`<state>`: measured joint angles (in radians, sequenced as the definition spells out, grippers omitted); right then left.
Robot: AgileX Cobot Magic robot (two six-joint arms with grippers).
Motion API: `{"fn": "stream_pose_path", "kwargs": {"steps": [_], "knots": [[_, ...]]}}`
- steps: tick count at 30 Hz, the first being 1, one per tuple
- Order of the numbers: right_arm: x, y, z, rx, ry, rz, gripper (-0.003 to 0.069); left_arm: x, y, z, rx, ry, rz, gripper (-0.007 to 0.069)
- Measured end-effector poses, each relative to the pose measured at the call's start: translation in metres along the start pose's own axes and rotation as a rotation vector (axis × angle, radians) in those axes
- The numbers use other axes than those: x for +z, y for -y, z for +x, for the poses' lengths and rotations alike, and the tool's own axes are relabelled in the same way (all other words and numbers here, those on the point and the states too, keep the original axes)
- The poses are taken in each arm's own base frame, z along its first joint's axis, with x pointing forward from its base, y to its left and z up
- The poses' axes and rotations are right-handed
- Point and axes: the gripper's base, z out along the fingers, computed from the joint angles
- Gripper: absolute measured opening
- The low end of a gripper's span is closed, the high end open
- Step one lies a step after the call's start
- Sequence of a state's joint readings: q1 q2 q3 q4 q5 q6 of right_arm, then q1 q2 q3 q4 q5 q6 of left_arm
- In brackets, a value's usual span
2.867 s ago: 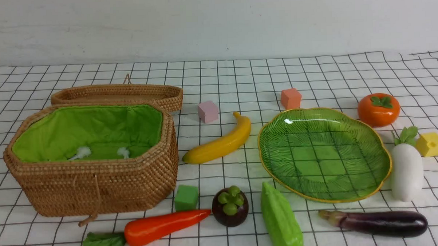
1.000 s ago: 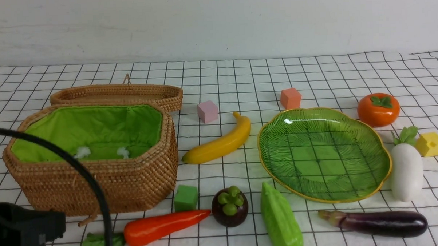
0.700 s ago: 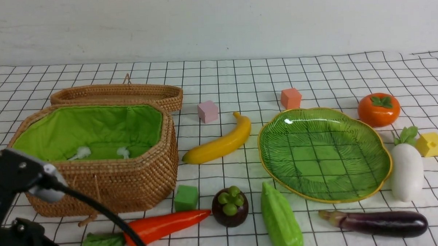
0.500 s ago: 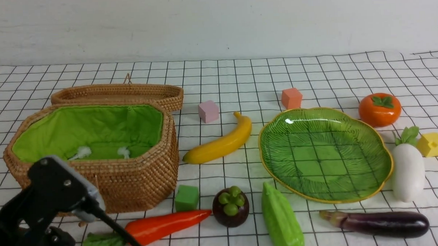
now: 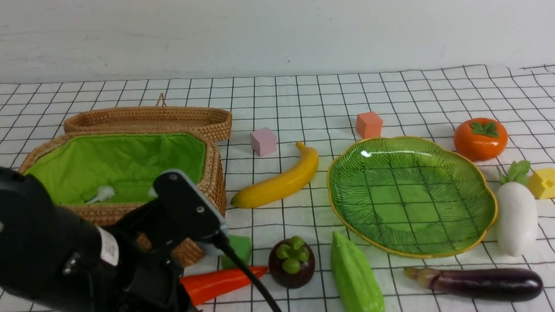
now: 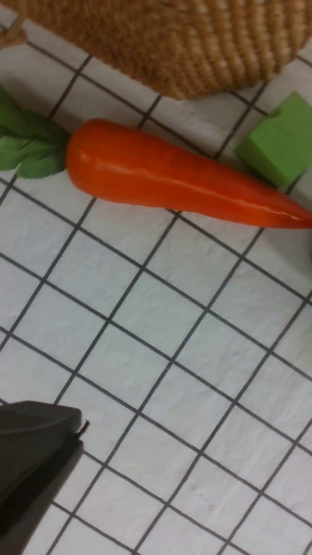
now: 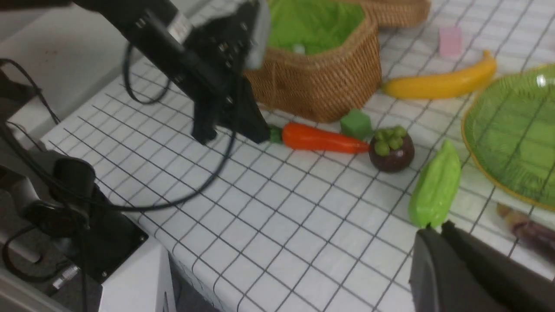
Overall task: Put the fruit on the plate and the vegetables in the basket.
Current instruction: Use the left arm to grab a carrot and put it into the left basket
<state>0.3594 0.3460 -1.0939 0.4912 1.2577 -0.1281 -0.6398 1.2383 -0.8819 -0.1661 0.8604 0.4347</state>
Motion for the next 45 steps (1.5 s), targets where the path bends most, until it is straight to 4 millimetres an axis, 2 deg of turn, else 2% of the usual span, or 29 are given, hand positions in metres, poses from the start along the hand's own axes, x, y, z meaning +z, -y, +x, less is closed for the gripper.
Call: {"fn": "stream_pose_path", "kwargs": {"steps": [4, 6, 7, 8, 10, 12, 15, 16, 17, 18, 19, 22, 29, 38, 45], "knots": [[-0.011, -0.006, -0.007, -0.061, 0.04, -0.005, 0.0023, 0.009, -0.005, -0.007, 0.008, -0.053, -0.042, -0.0013], [-0.013, -0.007, -0.008, -0.095, 0.047, -0.004, 0.0025, 0.019, -0.011, -0.009, 0.025, -0.089, -0.072, -0.0011], [-0.013, -0.007, -0.008, -0.112, 0.046, -0.004, 0.0027, 0.032, -0.015, -0.01, 0.034, -0.126, -0.082, 0.0006], [-0.013, -0.007, -0.008, -0.114, 0.045, -0.004, 0.0027, 0.034, -0.015, -0.01, 0.032, -0.128, -0.081, 0.0014], [-0.01, -0.005, -0.006, -0.12, 0.036, -0.002, 0.0028, 0.054, -0.021, -0.012, 0.049, -0.161, -0.1, 0.0099], [-0.008, -0.004, -0.006, -0.117, 0.027, -0.002, 0.0028, 0.063, -0.025, -0.013, 0.064, -0.166, -0.125, 0.0173], [-0.003, -0.002, -0.003, -0.108, 0.008, 0.0, 0.0032, 0.077, -0.033, -0.015, 0.098, -0.169, -0.185, 0.0332], [-0.003, -0.002, -0.003, -0.108, 0.008, 0.0, 0.0033, 0.078, -0.034, -0.016, 0.099, -0.169, -0.184, 0.0341], [0.0, 0.0, 0.0, -0.102, -0.006, -0.001, 0.0035, 0.085, -0.038, -0.016, 0.129, -0.178, -0.214, 0.0413], [0.0, 0.0, 0.0, -0.101, -0.008, -0.001, 0.0035, 0.086, -0.038, -0.016, 0.129, -0.178, -0.213, 0.042], [0.002, 0.001, 0.001, -0.098, -0.015, -0.001, 0.0036, 0.094, -0.041, -0.015, 0.158, -0.198, -0.229, 0.0464], [0.004, 0.002, 0.002, -0.094, -0.022, -0.001, 0.0038, 0.106, -0.044, -0.013, 0.191, -0.232, -0.236, 0.0501], [0.004, 0.002, 0.002, -0.095, -0.022, -0.002, 0.0048, 0.123, -0.048, -0.011, 0.245, -0.272, -0.252, 0.0508], [0.004, 0.002, 0.002, -0.116, -0.022, -0.002, 0.0055, 0.123, -0.049, -0.012, 0.217, -0.263, -0.266, 0.0498], [0.004, 0.001, 0.002, -0.114, -0.02, -0.013, 0.0062, 0.124, -0.047, -0.011, 0.186, -0.262, -0.25, 0.033]]}}
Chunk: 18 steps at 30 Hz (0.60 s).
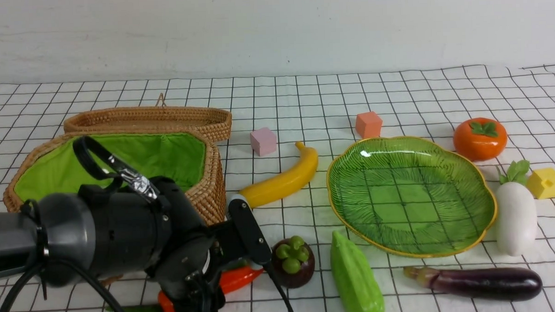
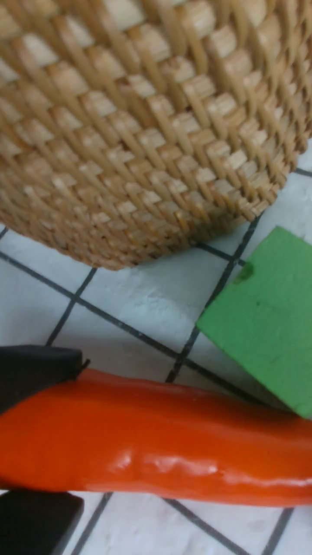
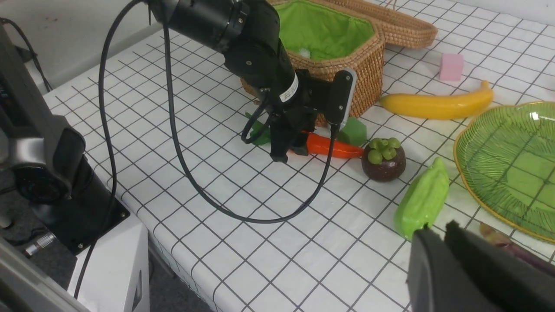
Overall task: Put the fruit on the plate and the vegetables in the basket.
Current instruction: Use the left arm to grab a carrot and put it into the left basket
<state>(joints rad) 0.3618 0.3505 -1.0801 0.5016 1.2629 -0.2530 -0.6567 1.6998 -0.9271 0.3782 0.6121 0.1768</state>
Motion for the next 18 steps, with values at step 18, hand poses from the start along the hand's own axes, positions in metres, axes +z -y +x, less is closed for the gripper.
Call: {"fn": "stream_pose_path", "kwargs": {"steps": [18], "knots": [[0.0, -0.002, -0.001, -0.016, 0.007, -0.024, 0.0078, -0.012, 0.006, 0.005, -0.113, -0.039, 0.082, 0.0321]]}}
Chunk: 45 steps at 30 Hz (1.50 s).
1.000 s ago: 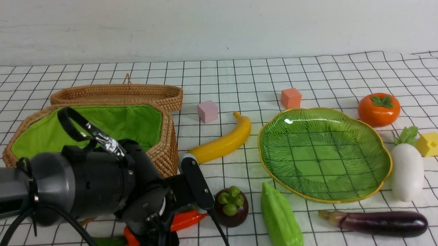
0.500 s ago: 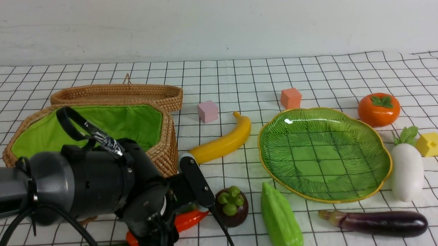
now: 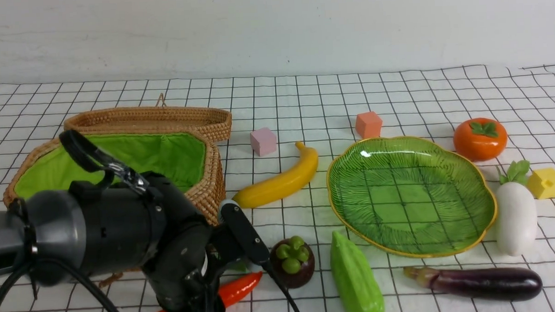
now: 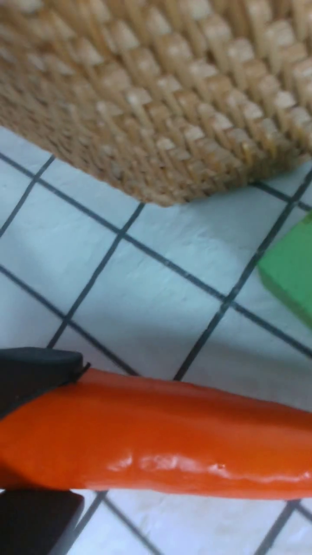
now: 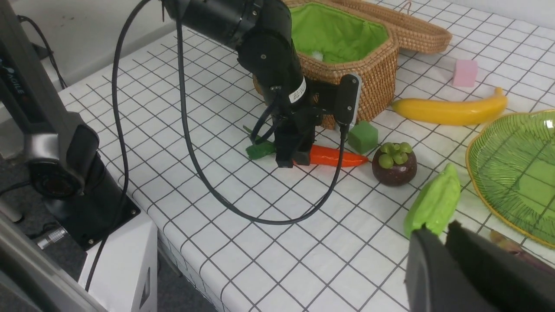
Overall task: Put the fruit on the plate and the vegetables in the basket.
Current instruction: Use the left arm to grab a carrot and put it into the left basket
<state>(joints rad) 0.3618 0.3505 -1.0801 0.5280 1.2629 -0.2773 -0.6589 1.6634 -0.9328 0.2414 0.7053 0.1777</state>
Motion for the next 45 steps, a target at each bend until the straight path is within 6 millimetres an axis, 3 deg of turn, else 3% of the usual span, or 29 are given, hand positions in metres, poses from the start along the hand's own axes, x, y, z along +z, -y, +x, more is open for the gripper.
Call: {"fn": "stream_pose_path", "kwargs": {"steps": [6, 7, 8, 9, 10, 11, 12, 13, 15, 16, 18, 19, 22, 27, 30, 35, 43, 45], "knots": [[0.0, 0.0, 0.0, -0.001, 0.002, 0.0, 0.0084, -0.059, 0.018, 0.007, 0.14, 0.077, -0.038, 0.0321], [0.0, 0.0, -0.001, 0.0, 0.012, 0.002, 0.0085, -0.08, 0.023, 0.012, 0.182, 0.114, -0.065, 0.0321], [0.0, 0.0, -0.001, 0.0, 0.015, 0.003, 0.0086, -0.083, 0.023, 0.013, 0.189, 0.123, -0.07, 0.0321], [0.0, 0.001, -0.005, -0.001, 0.05, 0.013, 0.0088, -0.106, 0.024, 0.021, 0.226, 0.173, -0.117, 0.0321], [0.0, 0.001, -0.005, -0.001, 0.054, 0.014, 0.0088, -0.108, 0.024, 0.022, 0.228, 0.18, -0.125, 0.0321], [-0.001, 0.002, -0.01, -0.002, 0.106, 0.026, 0.0088, -0.128, 0.015, 0.032, 0.249, 0.225, -0.211, 0.0321], [-0.001, 0.003, -0.01, -0.002, 0.112, 0.028, 0.0088, -0.132, 0.014, 0.034, 0.249, 0.236, -0.226, 0.0321], [-0.001, 0.004, -0.015, -0.008, 0.169, 0.044, 0.009, -0.146, -0.001, 0.044, 0.26, 0.257, -0.335, 0.0321], [-0.002, 0.005, -0.02, -0.021, 0.216, 0.06, 0.0092, -0.156, -0.018, 0.053, 0.268, 0.268, -0.447, 0.0321], [-0.002, 0.005, -0.02, -0.025, 0.222, 0.062, 0.0092, -0.156, -0.02, 0.053, 0.269, 0.262, -0.456, 0.0321], [-0.004, 0.007, -0.026, -0.049, 0.289, 0.086, 0.0092, -0.155, -0.048, 0.056, 0.291, 0.256, -0.569, 0.0321], [-0.004, 0.007, -0.026, -0.05, 0.293, 0.087, 0.0093, -0.155, -0.05, 0.058, 0.289, 0.25, -0.574, 0.0321], [-0.006, 0.009, -0.032, -0.071, 0.356, 0.111, 0.0097, -0.13, -0.085, 0.058, 0.272, 0.208, -0.61, 0.0321], [-0.007, 0.009, -0.034, -0.074, 0.374, 0.115, 0.0101, -0.092, -0.116, 0.06, 0.261, 0.152, -0.595, 0.0321], [-0.007, 0.009, -0.034, -0.074, 0.374, 0.115, 0.0101, -0.081, -0.121, 0.059, 0.288, 0.125, -0.59, 0.0321], [-0.006, 0.009, -0.033, -0.07, 0.372, 0.112, 0.0106, -0.08, -0.123, 0.055, 0.289, 0.167, -0.608, 0.0326], [-0.003, 0.011, -0.031, -0.064, 0.355, 0.11, 0.0114, -0.082, -0.124, 0.056, 0.204, 0.179, -0.618, 0.0584], [-0.002, 0.011, -0.03, -0.064, 0.351, 0.109, 0.0117, -0.085, -0.124, 0.058, 0.166, 0.188, -0.621, 0.0612]]}}
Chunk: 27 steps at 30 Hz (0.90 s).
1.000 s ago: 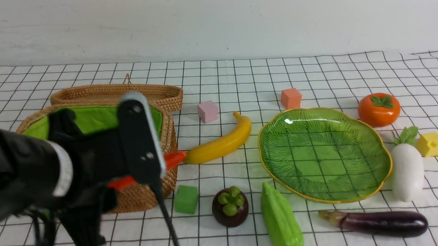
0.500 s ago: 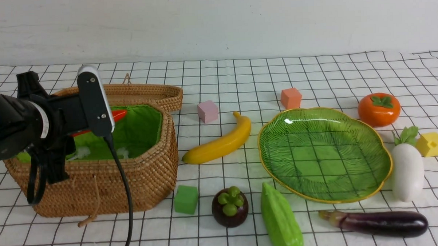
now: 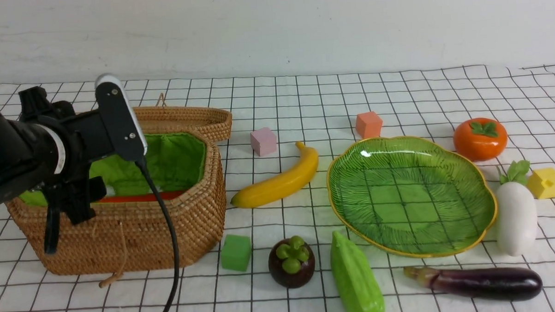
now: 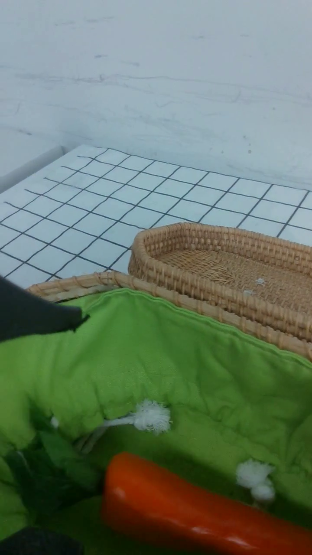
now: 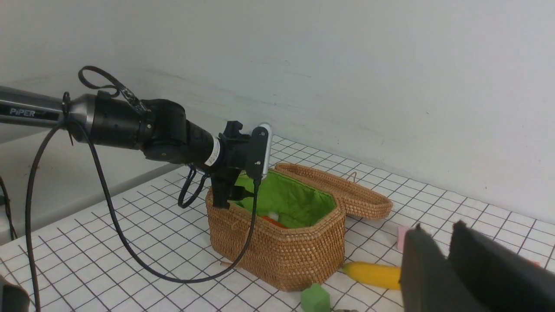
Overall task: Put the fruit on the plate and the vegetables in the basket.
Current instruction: Use the left arm to grab a carrot and put it into the left basket, then grab a mangosteen with your left arm and put it on the plate on the right
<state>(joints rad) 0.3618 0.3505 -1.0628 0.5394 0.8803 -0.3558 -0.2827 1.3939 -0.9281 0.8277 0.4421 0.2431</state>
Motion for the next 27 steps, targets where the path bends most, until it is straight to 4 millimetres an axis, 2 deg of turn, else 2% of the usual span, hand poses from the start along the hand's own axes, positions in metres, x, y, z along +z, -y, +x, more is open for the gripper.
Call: {"fn": "stream_pose_path", "kwargs": {"steps": [2, 4, 6, 8, 9, 10, 11, 12, 13, 14, 16, 17, 19, 23, 26, 27], "knots": [[0.0, 0.0, 0.001, 0.008, -0.012, -0.005, 0.012, -0.008, -0.003, 0.0, -0.109, 0.012, -0.009, 0.0624], [0.0, -0.001, 0.004, 0.037, -0.044, -0.015, 0.012, -0.025, -0.004, -0.003, -0.366, 0.054, 0.009, 0.06], [0.001, -0.002, 0.008, 0.072, -0.096, -0.021, 0.012, -0.043, 0.0, -0.012, -0.61, 0.108, 0.061, 0.054], [0.002, -0.002, 0.013, 0.095, -0.151, -0.024, 0.012, -0.068, 0.011, -0.028, -0.855, 0.17, 0.179, 0.0413], [0.002, -0.001, 0.014, 0.099, -0.174, -0.024, 0.012, -0.08, 0.022, -0.038, -0.94, 0.186, 0.264, 0.032], [0.003, -0.001, 0.016, 0.101, -0.193, -0.026, 0.0121, -0.087, 0.027, -0.042, -0.967, 0.18, 0.309, 0.027], [0.003, -0.001, 0.016, 0.104, -0.197, -0.025, 0.0122, -0.09, 0.031, -0.045, -0.98, 0.181, 0.34, 0.0237], [0.005, -0.001, 0.018, 0.109, -0.228, -0.03, 0.0123, -0.104, 0.047, -0.058, -0.988, 0.131, 0.457, 0.0105], [0.005, -0.001, 0.018, 0.109, -0.23, -0.03, 0.0123, -0.107, 0.05, -0.061, -0.985, 0.127, 0.484, 0.0076], [0.006, 0.0, 0.02, 0.114, -0.249, -0.031, 0.0125, -0.117, 0.062, -0.074, -0.938, 0.053, 0.572, 0.0], [0.007, 0.0, 0.02, 0.116, -0.259, -0.032, 0.0125, -0.119, 0.068, -0.084, -0.876, -0.027, 0.618, -0.0013], [0.008, 0.0, 0.021, 0.116, -0.267, -0.031, 0.0126, -0.118, 0.07, -0.098, -0.804, -0.1, 0.652, -0.0013], [0.009, 0.001, 0.021, 0.118, -0.274, -0.032, 0.0126, -0.114, 0.066, -0.115, -0.748, -0.132, 0.659, -0.0013], [0.01, 0.001, 0.022, 0.12, -0.293, -0.035, 0.013, -0.086, 0.065, -0.15, -0.662, -0.138, 0.635, -0.0013], [0.009, 0.001, 0.025, 0.12, -0.329, -0.042, 0.013, -0.07, 0.072, -0.162, -0.562, -0.136, 0.641, -0.0013], [0.008, 0.0, 0.028, 0.12, -0.36, -0.05, 0.013, -0.06, 0.08, -0.166, -0.473, -0.137, 0.656, -0.0013]]}}
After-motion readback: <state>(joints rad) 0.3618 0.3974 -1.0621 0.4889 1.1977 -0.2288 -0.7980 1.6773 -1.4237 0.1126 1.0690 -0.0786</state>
